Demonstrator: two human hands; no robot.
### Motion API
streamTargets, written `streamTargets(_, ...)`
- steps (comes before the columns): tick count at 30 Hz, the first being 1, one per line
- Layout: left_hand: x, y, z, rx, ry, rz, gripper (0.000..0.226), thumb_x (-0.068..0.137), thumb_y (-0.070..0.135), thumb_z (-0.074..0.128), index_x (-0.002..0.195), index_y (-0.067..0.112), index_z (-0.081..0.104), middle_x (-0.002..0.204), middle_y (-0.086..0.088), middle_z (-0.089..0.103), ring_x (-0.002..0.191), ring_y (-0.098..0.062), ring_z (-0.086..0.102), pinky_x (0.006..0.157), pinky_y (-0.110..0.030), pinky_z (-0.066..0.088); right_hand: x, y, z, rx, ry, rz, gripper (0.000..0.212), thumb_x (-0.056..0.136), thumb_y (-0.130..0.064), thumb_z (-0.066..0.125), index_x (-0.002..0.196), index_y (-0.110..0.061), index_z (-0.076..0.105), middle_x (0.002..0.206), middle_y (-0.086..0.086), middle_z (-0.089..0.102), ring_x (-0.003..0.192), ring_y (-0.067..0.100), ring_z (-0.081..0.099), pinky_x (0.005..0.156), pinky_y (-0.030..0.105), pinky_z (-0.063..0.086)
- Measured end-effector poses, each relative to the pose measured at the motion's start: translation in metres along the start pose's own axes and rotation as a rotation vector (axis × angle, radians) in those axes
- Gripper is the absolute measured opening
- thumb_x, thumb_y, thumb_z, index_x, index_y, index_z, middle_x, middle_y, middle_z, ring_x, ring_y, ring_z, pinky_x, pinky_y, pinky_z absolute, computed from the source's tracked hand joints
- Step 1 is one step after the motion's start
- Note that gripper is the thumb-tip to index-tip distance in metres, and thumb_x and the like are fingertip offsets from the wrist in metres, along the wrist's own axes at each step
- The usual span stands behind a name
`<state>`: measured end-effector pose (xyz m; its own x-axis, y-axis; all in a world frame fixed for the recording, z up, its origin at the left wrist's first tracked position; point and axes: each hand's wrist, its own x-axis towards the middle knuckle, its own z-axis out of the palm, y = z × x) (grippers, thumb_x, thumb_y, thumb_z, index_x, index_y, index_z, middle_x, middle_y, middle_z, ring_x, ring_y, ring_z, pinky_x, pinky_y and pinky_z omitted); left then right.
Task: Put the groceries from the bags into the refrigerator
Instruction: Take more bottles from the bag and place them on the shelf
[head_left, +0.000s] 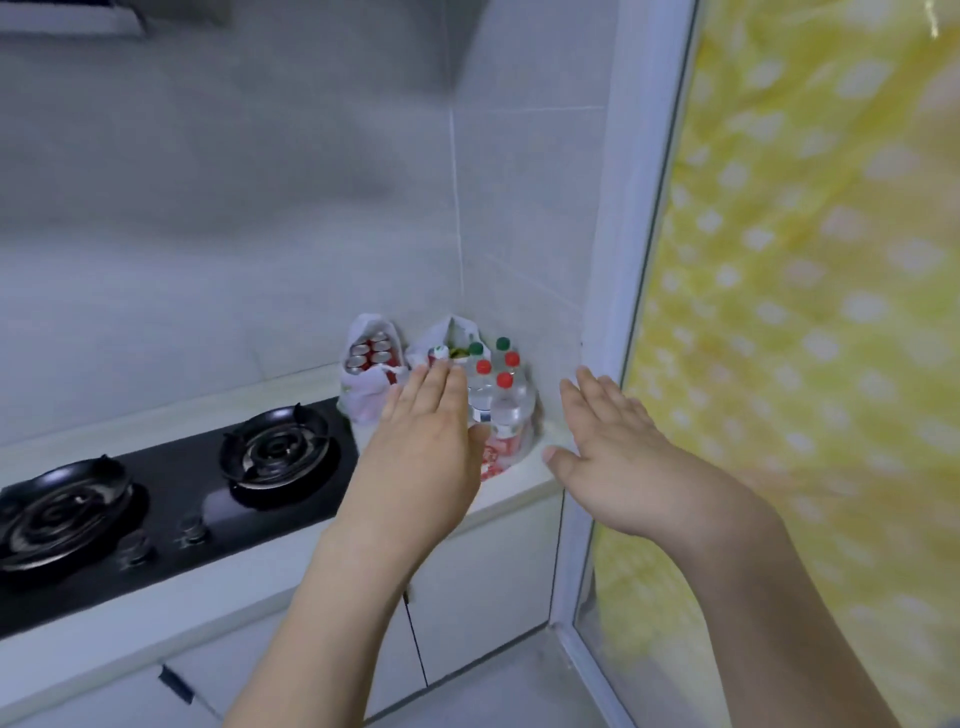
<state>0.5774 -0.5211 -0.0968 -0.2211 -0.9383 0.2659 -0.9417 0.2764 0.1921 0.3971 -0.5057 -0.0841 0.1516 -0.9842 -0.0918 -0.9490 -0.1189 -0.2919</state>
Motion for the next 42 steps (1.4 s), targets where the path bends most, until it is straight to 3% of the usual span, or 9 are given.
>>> streamTargets(9, 0.049, -0.060, 0.021, -0.051, -0.012, -0.057, 0.065, 0.105, 0.040, 0.031, 0.158, 0.013, 0.005, 0.167, -0.003, 0.002, 0.153, -0.017, -0.003, 0.122, -0.031, -0.003, 0.081, -0.020, 0.013, -0.007, -0.053, -0.021, 0.066, 0.105, -0.035, 0.025, 0.155, -0.017, -0.014, 0.160, 0.000, -0.027, 0.147, 0.015, -0.023, 0.118, 0.031, -0.013)
streamTargets(22, 0.171, -0.090, 0.066, -0.158, -0.063, -0.210, 0.063, 0.105, 0.038, 0.036, 0.159, 0.016, 0.011, 0.166, 0.003, 0.006, 0.152, -0.014, 0.004, 0.120, -0.028, 0.009, 0.242, 0.024, 0.016, -0.003, -0.103, -0.083, 0.068, 0.103, -0.037, 0.029, 0.156, -0.016, -0.008, 0.163, 0.003, -0.017, 0.150, 0.019, -0.014, 0.121, 0.035, -0.006)
streamTargets(28, 0.212, -0.120, 0.092, -0.221, -0.120, -0.290, 0.063, 0.105, 0.040, 0.039, 0.159, 0.021, 0.014, 0.166, 0.005, 0.011, 0.152, -0.012, 0.010, 0.119, -0.030, 0.016, 0.318, 0.031, 0.028, -0.029, -0.172, -0.104, 0.070, 0.100, -0.039, 0.032, 0.157, -0.016, -0.001, 0.165, 0.003, -0.005, 0.151, 0.023, 0.001, 0.122, 0.043, 0.009)
streamTargets(32, 0.250, -0.147, 0.113, -0.241, -0.120, -0.314, 0.062, 0.104, 0.039, 0.040, 0.158, 0.020, 0.017, 0.165, 0.004, 0.016, 0.151, -0.013, 0.014, 0.118, -0.028, 0.018, 0.368, 0.032, 0.037, -0.044, -0.217, -0.079, 0.068, 0.100, -0.039, 0.034, 0.156, -0.016, 0.005, 0.164, 0.003, 0.007, 0.148, 0.029, 0.015, 0.119, 0.041, 0.021)
streamTargets(36, 0.288, -0.175, 0.134, -0.337, -0.135, -0.270, 0.047, 0.102, 0.034, 0.046, 0.146, 0.023, 0.036, 0.151, 0.006, 0.041, 0.137, -0.012, 0.038, 0.101, -0.023, 0.035, 0.413, 0.028, 0.048, -0.068, -0.272, -0.029, 0.069, 0.099, -0.042, 0.038, 0.156, -0.018, 0.008, 0.162, 0.005, 0.017, 0.145, 0.030, 0.025, 0.115, 0.040, 0.029)
streamTargets(39, 0.317, -0.199, 0.154, -0.399, -0.156, -0.294, 0.038, 0.102, 0.033, 0.047, 0.138, 0.023, 0.044, 0.138, 0.006, 0.051, 0.125, -0.013, 0.049, 0.088, -0.021, 0.035, 0.447, 0.023, 0.054, -0.088, -0.291, 0.012, 0.069, 0.097, -0.045, 0.042, 0.155, -0.018, 0.015, 0.158, 0.008, 0.026, 0.137, 0.029, 0.038, 0.107, 0.041, 0.040)
streamTargets(42, 0.345, -0.217, 0.179, -0.448, -0.192, -0.303, 0.051, 0.101, 0.039, 0.047, 0.149, 0.025, 0.037, 0.149, 0.005, 0.046, 0.132, -0.015, 0.046, 0.101, -0.028, 0.040, 0.474, 0.024, 0.063, -0.115, -0.302, 0.031, 0.066, 0.096, -0.046, 0.045, 0.152, -0.020, 0.023, 0.155, 0.008, 0.030, 0.131, 0.029, 0.044, 0.102, 0.042, 0.045)
